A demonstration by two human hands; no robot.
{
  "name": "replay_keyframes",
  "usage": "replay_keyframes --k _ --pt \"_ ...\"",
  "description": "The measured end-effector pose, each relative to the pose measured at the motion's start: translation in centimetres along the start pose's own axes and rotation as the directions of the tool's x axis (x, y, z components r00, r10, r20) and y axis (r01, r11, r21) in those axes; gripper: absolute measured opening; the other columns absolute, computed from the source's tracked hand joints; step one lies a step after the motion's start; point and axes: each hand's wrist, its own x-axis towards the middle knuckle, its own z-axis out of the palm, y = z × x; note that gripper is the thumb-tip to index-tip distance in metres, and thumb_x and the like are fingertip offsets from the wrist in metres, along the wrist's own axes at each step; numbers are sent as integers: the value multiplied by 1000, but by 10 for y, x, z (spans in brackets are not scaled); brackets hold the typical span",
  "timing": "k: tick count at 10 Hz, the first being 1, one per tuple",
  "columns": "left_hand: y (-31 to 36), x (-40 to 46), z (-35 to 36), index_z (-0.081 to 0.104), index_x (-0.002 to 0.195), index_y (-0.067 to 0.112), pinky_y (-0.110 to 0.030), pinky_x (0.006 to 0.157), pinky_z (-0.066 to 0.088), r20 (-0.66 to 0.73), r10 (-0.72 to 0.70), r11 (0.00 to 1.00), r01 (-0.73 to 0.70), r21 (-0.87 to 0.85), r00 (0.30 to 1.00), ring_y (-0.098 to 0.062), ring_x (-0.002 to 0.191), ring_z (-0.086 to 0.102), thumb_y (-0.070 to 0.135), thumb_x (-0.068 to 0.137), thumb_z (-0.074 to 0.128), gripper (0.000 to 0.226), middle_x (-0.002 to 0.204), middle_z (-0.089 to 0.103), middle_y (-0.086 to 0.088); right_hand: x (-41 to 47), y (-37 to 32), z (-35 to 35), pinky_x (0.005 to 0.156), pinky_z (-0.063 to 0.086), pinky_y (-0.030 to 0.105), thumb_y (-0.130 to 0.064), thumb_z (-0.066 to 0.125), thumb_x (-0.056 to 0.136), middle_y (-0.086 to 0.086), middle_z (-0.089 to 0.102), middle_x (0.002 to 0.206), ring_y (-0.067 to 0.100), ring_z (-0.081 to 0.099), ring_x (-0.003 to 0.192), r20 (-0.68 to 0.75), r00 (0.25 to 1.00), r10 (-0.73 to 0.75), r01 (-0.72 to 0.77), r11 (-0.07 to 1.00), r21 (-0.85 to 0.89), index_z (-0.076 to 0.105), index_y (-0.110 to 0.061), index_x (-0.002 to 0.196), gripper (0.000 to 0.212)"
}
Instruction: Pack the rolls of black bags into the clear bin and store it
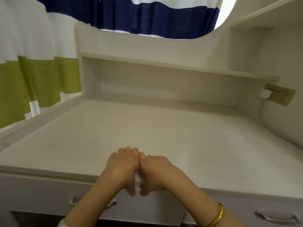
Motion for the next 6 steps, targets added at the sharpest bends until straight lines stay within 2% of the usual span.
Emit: replay_keyframes --k 1,2,3,4,5,6 --pt "1 5 2 37 106 17 -26 73 31 1 -12 999 12 -41 1000 -16 81 48 34 68 73 55 93 47 5 6 1 -2 62 36 29 -30 71 76 -3 44 71 20 50 71 23 1000 -20 20 1000 -14 48 -13 95 34" --pt "0 7 3 33 94 20 -25 71 30 1 -29 998 29 -61 1000 -14 78 45 34 69 71 49 91 46 8 11 1 -4 59 33 28 -32 71 77 -3 41 71 20 48 72 52 998 -40 43 997 -70 45 -15 91 34" --pt "-1 9 0 38 100 20 -25 69 32 40 -8 998 11 -57 999 -15 80 50 36 66 74 52 91 47 8 15 4 -9 57 35 28 -36 73 75 -1 50 80 20 50 73 110 991 -74 81 995 -59 53 -15 96 36" --pt "-5 12 -8 46 112 18 -25 70 37 153 31 996 -18 -84 988 -18 95 60 41 63 78 63 94 52 6 17 10 -16 64 40 30 -42 75 73 -2 55 81 20 53 73 196 974 -110 106 994 32 59 -14 96 40" --pt "-12 23 -24 57 115 18 -24 72 42 312 110 984 -59 -167 944 -15 90 57 39 67 78 56 105 62 3 20 19 -28 69 47 31 -41 73 77 -4 57 77 21 59 71 348 924 -158 95 977 191 55 -17 81 31" --pt "-13 29 -47 64 113 19 -19 60 43 345 216 948 -112 -297 913 -10 80 56 32 74 73 42 109 67 4 16 28 -46 72 45 27 -36 68 83 -4 59 74 19 60 80 359 910 -206 80 939 335 61 -17 99 25"
